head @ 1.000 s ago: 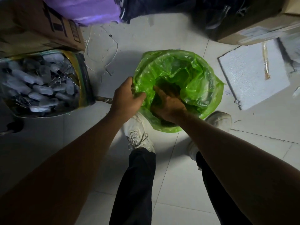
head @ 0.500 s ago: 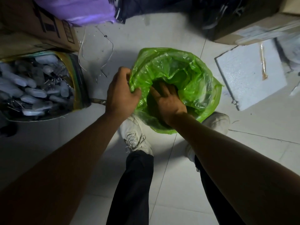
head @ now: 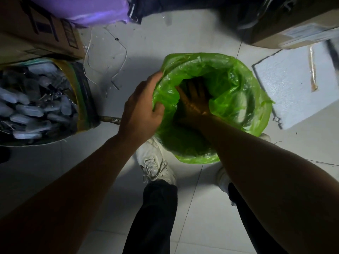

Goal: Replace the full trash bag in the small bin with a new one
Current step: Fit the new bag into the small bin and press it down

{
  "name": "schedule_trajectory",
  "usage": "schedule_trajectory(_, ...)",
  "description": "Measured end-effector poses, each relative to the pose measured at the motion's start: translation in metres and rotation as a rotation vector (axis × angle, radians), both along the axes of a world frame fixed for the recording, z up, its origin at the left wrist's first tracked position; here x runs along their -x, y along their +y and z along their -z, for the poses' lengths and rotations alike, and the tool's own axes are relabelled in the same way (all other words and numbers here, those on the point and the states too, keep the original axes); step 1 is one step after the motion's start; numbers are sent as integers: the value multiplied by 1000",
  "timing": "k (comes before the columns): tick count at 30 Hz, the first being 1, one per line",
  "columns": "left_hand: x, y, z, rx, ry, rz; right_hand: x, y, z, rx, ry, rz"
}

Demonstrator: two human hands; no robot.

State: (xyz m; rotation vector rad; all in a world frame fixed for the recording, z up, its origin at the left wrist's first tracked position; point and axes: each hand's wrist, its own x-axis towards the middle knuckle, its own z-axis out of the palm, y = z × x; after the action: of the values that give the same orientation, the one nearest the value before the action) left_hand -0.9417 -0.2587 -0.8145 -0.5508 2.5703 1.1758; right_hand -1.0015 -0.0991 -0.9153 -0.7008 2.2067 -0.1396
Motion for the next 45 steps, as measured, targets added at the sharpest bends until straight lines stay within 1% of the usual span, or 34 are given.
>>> schedule_trajectory(3,0,-1,4,13,11,1,1,-4,7,-73,-12,-10)
schedule_trajectory(7,1,2,3,22,-1,-10,1,-3,8,-88,-30,6)
schedule_trajectory(11,0,1,1,34,-43,-8,-2,-10,-8,-77,-10,52)
schedule_trajectory(13,-1,2,-3,47,-80,2,-5,-10,-22,-77,-48,77)
schedule_trajectory(16,0,4,-17,64,-132,-6,-9,-3,-47,-80,-182,78)
schedule_trajectory(18,1,7,-29,89,-175,-13,-14,3,-66,-60,-216,96)
schedule_trajectory(20,4,9,-43,126,-215,-18,-18,6,-85,-54,-225,116)
schedule_trajectory(23,4,11,-64,182,-246,-14,-25,9,-115,-72,-189,69)
schedule_trajectory(25,3,11,-78,212,-279,-12,-30,12,-142,-40,-172,68)
schedule_trajectory(27,0,10,-95,245,-289,5,-34,17,-171,-23,-136,56)
schedule_trajectory(30,-6,9,-125,280,-269,56,-40,25,-210,-47,-30,0)
schedule_trajectory(34,-14,9,-174,335,-242,151,-41,35,-264,-65,79,4)
schedule_trajectory(39,-21,9,-250,454,-229,303,-51,43,-342,-72,158,50)
schedule_trajectory(45,-37,31,-355,543,-219,364,-73,67,-441,-29,239,57)
